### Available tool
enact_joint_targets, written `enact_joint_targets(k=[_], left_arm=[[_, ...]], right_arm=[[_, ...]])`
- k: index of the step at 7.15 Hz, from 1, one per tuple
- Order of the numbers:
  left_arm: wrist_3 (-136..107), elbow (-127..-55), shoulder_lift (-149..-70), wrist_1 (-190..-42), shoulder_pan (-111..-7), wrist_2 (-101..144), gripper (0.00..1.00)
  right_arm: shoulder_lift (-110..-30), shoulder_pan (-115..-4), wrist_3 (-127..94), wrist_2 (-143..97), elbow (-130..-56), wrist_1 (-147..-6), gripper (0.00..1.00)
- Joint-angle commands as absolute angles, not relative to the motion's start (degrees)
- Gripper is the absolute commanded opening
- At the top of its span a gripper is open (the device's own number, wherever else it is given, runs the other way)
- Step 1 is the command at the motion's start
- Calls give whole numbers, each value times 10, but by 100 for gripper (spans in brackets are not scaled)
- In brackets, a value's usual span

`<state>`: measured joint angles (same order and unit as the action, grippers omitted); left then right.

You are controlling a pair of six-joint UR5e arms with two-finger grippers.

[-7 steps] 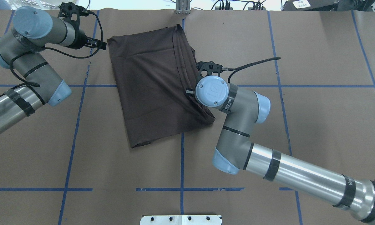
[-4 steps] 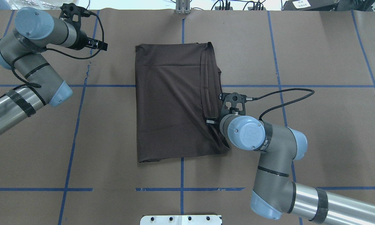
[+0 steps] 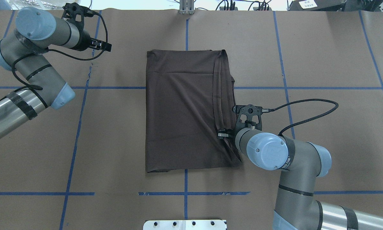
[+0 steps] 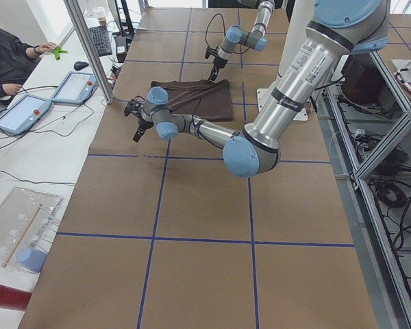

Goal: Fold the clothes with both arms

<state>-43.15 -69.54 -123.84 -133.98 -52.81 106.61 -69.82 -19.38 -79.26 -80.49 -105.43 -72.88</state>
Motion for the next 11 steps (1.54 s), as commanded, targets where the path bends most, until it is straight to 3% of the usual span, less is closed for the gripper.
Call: enact_joint_targets(k=[1,2,3,4,6,7,11], left_arm=[[-432,-696,-1237,-1339,-527,1066,100],[-431,-696,-1237,-1339,-526,1066,100],[-432,-696,-1237,-1339,-526,1066,100],[-432,-696,-1236,-1339,-524,1066,100],[-432,-696,-1236,-1339,-524,1066,100],[-432,-696,-1236,-1339,-524,1066,100],[-433,-696,-1237,-1340,-523,1065,100]], right_arm=[[-693,-183,-762,-811,-1084,-773,100],[-695,-169,-760,-807,-1078,-774,98],[-694,-164,-749,-805,-1078,-777,63],[-693,-162,-728,-805,-1078,-777,36],[-694,-158,-727,-807,-1079,-778,6],[-695,-160,-727,-806,-1080,-778,0],[-710,-166,-737,-801,-1088,-778,0]])
